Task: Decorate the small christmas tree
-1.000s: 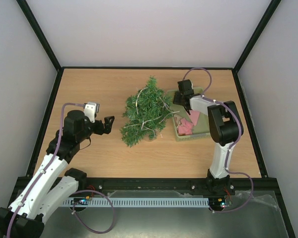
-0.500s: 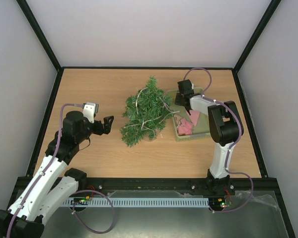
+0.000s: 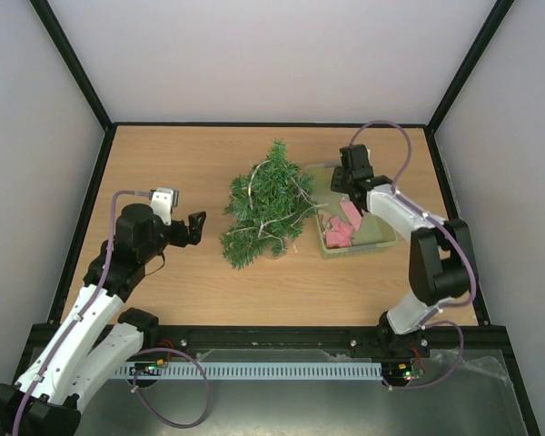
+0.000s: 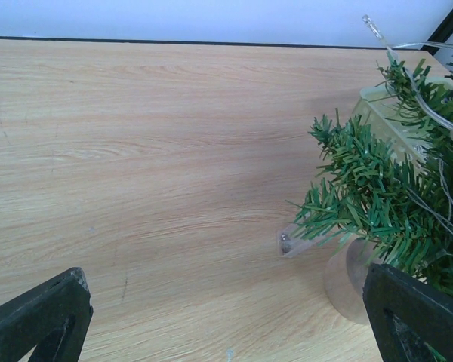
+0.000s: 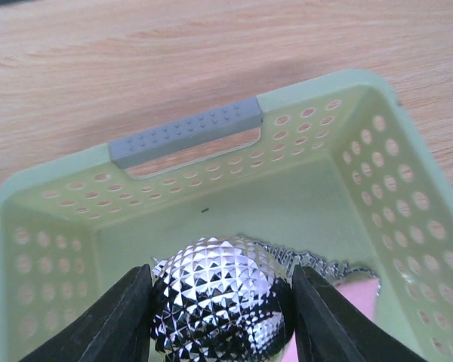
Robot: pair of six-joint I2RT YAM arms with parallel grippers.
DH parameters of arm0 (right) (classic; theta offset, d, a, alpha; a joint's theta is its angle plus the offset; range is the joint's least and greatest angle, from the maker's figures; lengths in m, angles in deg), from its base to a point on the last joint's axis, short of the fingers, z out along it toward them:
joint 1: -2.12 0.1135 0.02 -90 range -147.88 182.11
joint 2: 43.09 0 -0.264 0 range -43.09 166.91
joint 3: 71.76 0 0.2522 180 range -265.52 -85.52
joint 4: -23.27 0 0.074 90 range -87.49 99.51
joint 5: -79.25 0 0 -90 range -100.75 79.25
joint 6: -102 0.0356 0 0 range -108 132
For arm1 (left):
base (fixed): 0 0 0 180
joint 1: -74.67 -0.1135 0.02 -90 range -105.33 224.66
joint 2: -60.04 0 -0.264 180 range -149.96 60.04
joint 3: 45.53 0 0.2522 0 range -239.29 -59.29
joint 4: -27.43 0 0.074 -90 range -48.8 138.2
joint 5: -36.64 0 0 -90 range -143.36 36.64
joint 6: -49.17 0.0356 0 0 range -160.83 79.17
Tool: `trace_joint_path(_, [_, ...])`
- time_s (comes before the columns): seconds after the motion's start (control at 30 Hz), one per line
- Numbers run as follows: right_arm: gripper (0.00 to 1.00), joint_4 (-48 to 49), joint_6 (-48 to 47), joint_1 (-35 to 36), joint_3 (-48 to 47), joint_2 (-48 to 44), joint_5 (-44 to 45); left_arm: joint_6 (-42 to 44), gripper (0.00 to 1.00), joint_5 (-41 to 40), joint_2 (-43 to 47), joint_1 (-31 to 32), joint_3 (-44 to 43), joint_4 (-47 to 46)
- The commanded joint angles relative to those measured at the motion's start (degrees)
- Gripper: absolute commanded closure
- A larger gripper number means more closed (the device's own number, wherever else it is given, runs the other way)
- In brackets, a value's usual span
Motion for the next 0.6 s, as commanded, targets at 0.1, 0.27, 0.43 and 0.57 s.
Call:
trace_joint_path(0.1, [0.57, -7.02, 0.85, 0.01, 3.72, -13.27, -1.84, -1.17, 0.01, -3.80, -0.13, -0.31, -0.11, -1.03])
trace_joint_path(0.27, [0.59, -12.27, 0.97, 0.12, 2.14, -21.38, -4.00, -1.01, 0.02, -0.17, -0.97, -0.30, -2.43, 0.27])
trace_joint_path(0.43, [0.60, -15.87, -0.44, 0.17, -1.72, -27.35, -8.28, -6.07, 0.14, -0.50, -2.13, -0.18, -7.76, -0.77])
trace_joint_path(0.57, [0.60, -19.44, -1.51, 0.28, -6.66, -29.93, -10.41, -7.56, 0.19, 0.55, -6.21, 0.36, -14.60, -0.44])
